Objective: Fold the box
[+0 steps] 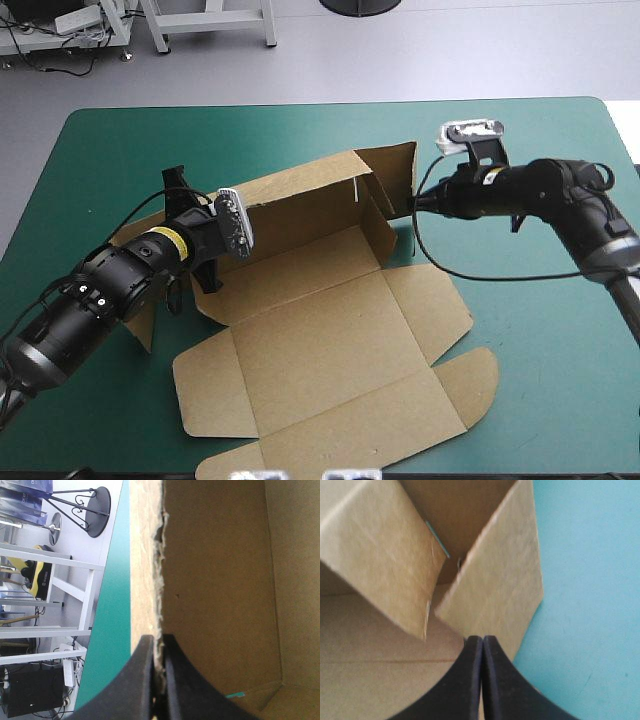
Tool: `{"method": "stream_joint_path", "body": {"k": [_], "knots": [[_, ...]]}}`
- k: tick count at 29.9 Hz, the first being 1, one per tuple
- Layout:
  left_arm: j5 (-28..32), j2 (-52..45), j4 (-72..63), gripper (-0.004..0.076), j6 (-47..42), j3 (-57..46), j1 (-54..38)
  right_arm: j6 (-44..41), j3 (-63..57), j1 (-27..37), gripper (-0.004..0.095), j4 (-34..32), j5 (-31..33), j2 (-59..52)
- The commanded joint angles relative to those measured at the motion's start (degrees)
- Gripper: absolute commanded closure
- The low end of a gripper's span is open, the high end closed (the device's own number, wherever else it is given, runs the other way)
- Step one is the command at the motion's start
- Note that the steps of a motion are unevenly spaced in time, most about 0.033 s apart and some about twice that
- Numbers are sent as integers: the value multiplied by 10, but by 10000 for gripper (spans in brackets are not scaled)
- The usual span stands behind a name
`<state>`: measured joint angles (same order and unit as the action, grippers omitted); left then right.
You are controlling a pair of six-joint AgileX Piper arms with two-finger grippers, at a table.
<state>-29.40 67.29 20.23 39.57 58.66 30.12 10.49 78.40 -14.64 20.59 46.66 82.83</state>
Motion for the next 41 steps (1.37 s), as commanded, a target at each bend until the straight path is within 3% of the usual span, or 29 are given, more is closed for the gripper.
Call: {"method": "stream_joint_path", "body": {"k": [1,11,20,27,32,41], "knots": [[15,-17,-6,729,-11,12,5,2,92,-2,925,7,-13,23],[-4,-17,0,729,-11,11,33,-5,330,-26,925,-15,39,160],[-3,-17,18,729,-13,1,33,-27,440,-24,925,-26,89,257],[27,-17,66,729,-72,-26,33,-43,481,-24,926,-54,120,296],[53,-15,160,729,-192,-26,27,-58,481,-22,926,-88,145,303],[49,-10,157,729,-194,-26,27,-56,481,-22,928,-69,210,303]]}}
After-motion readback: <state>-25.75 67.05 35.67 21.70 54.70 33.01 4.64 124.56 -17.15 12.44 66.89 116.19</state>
